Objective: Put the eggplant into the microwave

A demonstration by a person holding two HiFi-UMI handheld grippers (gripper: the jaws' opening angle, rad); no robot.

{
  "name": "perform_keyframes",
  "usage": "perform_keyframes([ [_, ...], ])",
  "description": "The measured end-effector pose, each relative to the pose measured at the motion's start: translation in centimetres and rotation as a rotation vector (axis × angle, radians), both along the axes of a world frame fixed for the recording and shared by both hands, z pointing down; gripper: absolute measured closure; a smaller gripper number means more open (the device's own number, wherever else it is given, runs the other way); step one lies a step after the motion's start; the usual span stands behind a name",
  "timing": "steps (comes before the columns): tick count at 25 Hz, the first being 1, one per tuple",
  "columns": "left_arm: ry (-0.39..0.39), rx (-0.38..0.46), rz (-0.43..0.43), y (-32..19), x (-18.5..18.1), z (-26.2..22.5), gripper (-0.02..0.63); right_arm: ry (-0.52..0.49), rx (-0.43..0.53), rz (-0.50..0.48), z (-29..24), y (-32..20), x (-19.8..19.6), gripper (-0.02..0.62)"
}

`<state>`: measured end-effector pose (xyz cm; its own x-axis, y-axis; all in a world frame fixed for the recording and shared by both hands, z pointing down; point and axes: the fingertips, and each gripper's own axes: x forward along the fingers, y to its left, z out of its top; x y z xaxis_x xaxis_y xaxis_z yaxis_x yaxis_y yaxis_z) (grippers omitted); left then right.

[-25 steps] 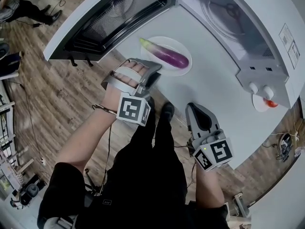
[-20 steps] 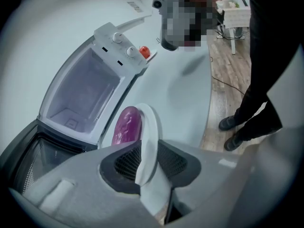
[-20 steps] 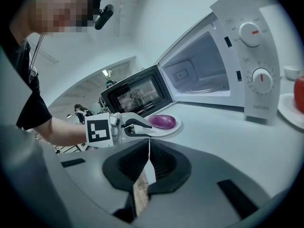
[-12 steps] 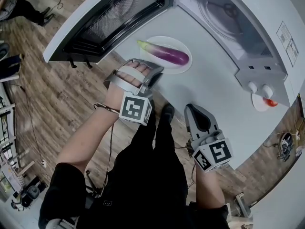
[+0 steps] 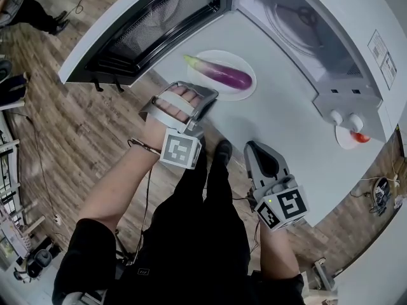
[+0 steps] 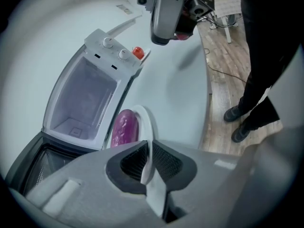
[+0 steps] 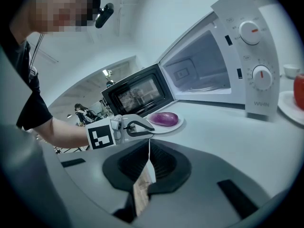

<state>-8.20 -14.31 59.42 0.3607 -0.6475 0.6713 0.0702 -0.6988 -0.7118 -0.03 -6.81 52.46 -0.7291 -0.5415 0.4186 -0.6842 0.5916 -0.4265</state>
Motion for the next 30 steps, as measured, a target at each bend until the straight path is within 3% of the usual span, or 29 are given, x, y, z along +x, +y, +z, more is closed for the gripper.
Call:
perform_keyframes([
  [9, 0.034, 0.108, -0.006, -0.2, 0.1, -1.2, 0.583, 0.005, -0.006, 0.002, 0.5, 0.1, 0.2, 0.578],
  [30, 0.000, 0.290, 0.010, -0.6, -0.7, -1.8, 0.590, 0.024, -0.016, -0.018, 1.0, 0.6, -0.5, 0.578],
])
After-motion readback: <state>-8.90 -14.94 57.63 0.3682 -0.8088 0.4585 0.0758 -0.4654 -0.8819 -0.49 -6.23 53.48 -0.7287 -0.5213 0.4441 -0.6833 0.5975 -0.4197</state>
